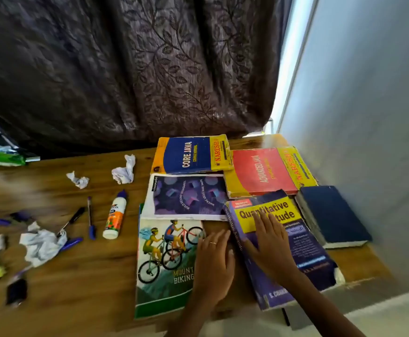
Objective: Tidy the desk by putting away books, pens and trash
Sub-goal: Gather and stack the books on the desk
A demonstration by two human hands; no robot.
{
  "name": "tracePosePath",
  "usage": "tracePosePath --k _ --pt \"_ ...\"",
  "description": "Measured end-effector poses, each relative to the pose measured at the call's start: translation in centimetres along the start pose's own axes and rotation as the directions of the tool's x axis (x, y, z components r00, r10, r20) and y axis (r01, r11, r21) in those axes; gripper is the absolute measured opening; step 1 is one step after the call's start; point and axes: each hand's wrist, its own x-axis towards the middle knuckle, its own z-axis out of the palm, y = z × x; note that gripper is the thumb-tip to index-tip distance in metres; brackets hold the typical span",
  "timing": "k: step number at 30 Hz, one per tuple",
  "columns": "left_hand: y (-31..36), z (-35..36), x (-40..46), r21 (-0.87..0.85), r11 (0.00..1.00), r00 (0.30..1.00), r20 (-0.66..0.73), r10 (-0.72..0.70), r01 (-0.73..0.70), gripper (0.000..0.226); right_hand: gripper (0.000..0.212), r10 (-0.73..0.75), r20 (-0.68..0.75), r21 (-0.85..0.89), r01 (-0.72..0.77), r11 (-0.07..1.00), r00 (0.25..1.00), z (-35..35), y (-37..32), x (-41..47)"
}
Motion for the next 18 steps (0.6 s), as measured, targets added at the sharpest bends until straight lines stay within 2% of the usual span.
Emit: tracePosePath --k 4,9,14,18 --pt "0.1 -0.2 -0.5 -0.001 0.996 0.995 -0.052 -0.086 0.086 0.047 0.074 0.007 0.074 -0.001 -0.007 1.0 0.997 0.7 1.0 -0.7" --pt "-0.6 -0.3 -0.4 0.083 0.994 0.993 -0.098 -0.06 0.069 0.049 0.074 -0.035 0.083 0.016 0.033 0.999 0.996 0.7 0.2 -0.1" --pt "-3.3 -0.5 -0.5 0.203 0.974 0.994 -0.065 -0.084 0.095 0.058 0.067 -0.076 0.035 0.068 0.073 0.995 0.996 -0.1 -0.4 1.9" --pt "-3.8 -0.3 -0.5 0.227 0.97 0.995 -0.063 -0.079 0.092 0.06 0.062 -0.092 -0.017 0.067 0.093 0.993 0.996 -1.5 -0.9 5.2"
